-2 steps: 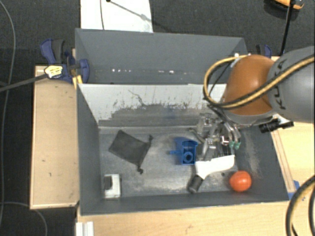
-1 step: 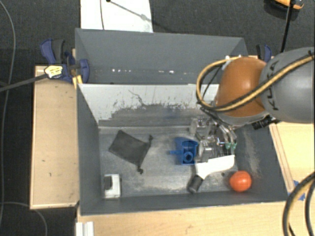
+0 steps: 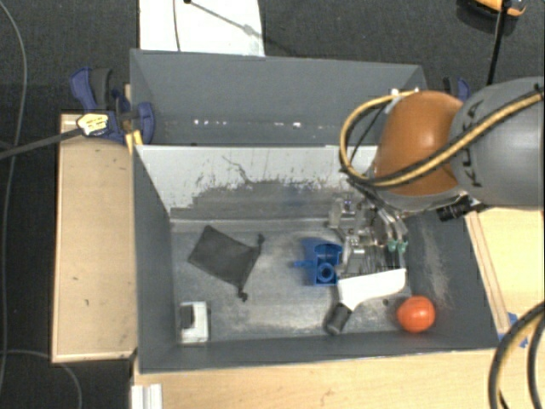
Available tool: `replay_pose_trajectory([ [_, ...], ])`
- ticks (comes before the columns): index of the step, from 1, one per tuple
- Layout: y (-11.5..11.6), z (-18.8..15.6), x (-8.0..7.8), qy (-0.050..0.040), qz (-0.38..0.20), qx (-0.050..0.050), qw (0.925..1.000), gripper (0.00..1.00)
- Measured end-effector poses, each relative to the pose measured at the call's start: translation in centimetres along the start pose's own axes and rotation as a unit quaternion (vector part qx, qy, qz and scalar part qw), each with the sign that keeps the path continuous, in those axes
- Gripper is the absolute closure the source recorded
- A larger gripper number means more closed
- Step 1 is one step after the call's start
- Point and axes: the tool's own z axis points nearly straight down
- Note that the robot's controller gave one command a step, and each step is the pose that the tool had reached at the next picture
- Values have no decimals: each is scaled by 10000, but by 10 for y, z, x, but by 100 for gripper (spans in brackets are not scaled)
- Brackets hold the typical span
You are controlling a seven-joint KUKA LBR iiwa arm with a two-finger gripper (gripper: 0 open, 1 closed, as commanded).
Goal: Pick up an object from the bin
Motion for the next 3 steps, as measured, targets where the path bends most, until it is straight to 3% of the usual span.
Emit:
replay_pose_trajectory([
  [1,3,35,-3,43,897,5,9960,0],
  [2,0,48,-10,5,540,-26,9985,100],
  [3,0,48,-11,-6,540,-26,9985,100],
])
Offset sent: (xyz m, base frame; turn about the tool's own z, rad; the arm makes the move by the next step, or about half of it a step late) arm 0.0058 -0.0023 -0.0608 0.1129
